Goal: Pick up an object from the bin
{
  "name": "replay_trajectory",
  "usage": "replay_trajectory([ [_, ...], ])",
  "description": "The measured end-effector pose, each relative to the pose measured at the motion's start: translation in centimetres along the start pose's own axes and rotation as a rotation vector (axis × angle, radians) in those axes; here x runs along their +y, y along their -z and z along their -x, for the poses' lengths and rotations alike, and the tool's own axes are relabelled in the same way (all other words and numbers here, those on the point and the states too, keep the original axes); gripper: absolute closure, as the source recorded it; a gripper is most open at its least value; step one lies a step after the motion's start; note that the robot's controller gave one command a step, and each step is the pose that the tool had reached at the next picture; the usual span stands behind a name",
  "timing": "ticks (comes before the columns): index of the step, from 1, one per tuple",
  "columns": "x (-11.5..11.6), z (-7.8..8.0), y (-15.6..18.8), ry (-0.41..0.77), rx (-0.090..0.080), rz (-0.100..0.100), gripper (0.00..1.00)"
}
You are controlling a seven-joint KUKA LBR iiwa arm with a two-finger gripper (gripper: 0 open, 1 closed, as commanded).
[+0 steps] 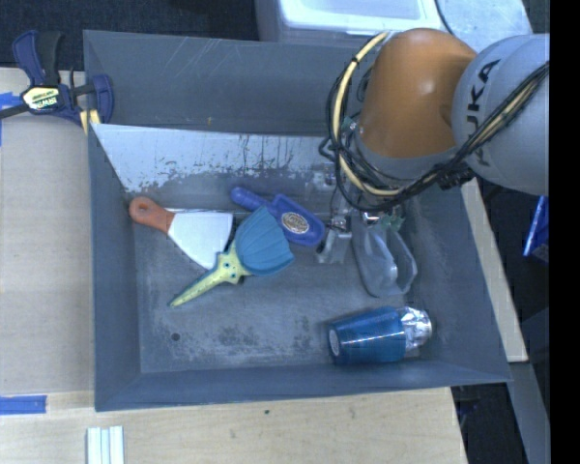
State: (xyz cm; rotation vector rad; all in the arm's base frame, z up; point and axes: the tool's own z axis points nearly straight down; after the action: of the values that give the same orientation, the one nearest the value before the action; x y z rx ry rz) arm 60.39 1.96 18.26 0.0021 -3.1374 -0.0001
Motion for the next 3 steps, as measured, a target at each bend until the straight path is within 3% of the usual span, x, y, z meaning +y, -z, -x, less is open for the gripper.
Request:
replay_trajectory([
  [1, 0.0, 0.2, 0.4, -0.001, -0.008, 0.000, 0.00],
  [2, 5.6, 0.4, -10.6, 0.464, -0.008, -0.001, 0.00],
  [3, 5.1, -0.5, -5.0, 0.650, -0.014, -0.004, 0.00],
])
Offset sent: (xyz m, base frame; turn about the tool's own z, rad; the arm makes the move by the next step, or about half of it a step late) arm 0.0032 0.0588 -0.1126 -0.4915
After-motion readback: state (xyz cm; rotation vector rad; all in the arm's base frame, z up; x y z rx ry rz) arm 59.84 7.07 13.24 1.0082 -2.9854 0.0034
